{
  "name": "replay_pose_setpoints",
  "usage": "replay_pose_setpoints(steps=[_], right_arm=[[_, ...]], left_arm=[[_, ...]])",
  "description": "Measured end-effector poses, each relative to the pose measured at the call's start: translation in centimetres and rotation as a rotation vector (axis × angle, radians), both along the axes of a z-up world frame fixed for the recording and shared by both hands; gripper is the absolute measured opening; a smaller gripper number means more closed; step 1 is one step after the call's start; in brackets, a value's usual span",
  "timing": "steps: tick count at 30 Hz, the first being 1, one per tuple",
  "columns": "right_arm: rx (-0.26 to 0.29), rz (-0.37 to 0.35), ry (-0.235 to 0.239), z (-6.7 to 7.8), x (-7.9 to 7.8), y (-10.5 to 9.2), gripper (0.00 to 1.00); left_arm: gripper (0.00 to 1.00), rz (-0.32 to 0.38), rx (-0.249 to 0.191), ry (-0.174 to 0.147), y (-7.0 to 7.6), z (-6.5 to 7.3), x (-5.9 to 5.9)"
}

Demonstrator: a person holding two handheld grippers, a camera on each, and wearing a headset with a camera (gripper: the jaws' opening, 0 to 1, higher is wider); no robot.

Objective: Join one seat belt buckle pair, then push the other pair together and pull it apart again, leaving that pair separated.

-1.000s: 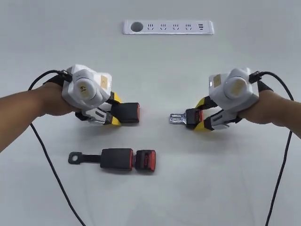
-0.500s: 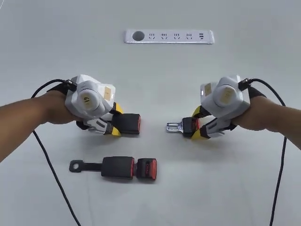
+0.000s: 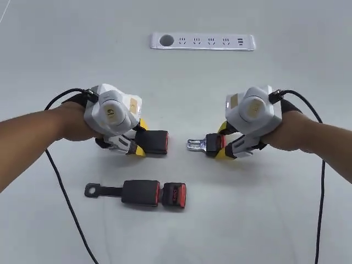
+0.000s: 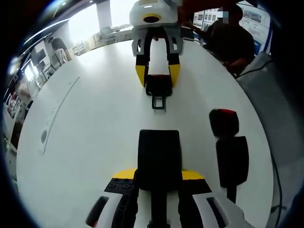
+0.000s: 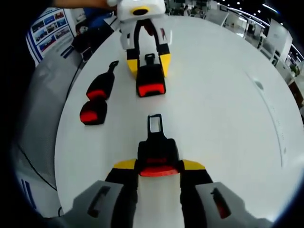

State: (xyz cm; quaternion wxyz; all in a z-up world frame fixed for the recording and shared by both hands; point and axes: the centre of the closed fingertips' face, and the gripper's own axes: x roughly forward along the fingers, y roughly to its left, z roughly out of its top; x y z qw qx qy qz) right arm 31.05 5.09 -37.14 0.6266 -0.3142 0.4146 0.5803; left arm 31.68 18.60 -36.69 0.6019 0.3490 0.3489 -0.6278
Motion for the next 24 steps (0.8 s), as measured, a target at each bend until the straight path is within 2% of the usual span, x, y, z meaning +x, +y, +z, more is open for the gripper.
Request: replay_pose_setpoints(steps=[12, 17, 21, 22, 23, 24], right_arm=[[0.026, -0.017, 0.008, 0.2, -0.2, 2.3, 0.33], [0.032, -0.003, 0.010, 0.3, -0.5, 3.6, 0.33], [0.033, 0.005, -0.003, 0.1, -0.2, 4.6, 0.33], [0.011, 0.013, -0.008, 0.0, -0.2, 4.3, 0.33], [0.038, -0.002, -0.006, 0.1, 0.0, 4.8, 0.33], [0.039, -0.009, 0.003, 0.1, 0.0, 4.9, 0.33]], left_arm=[[0.33, 0.014, 0.005, 0.001, 0.0, 0.0, -0.1], [0.33, 0.014, 0.011, 0.001, 0.0, 0.0, -0.1], [0.33, 0.016, 0.016, 0.000, 0.1, 0.0, -0.1], [0.33, 0.014, 0.018, -0.001, 0.1, 0.0, -0.1], [0.33, 0.017, 0.020, 0.000, 0.1, 0.0, -0.1], [0.33, 0.011, 0.020, -0.003, 0.1, 0.0, -0.1]])
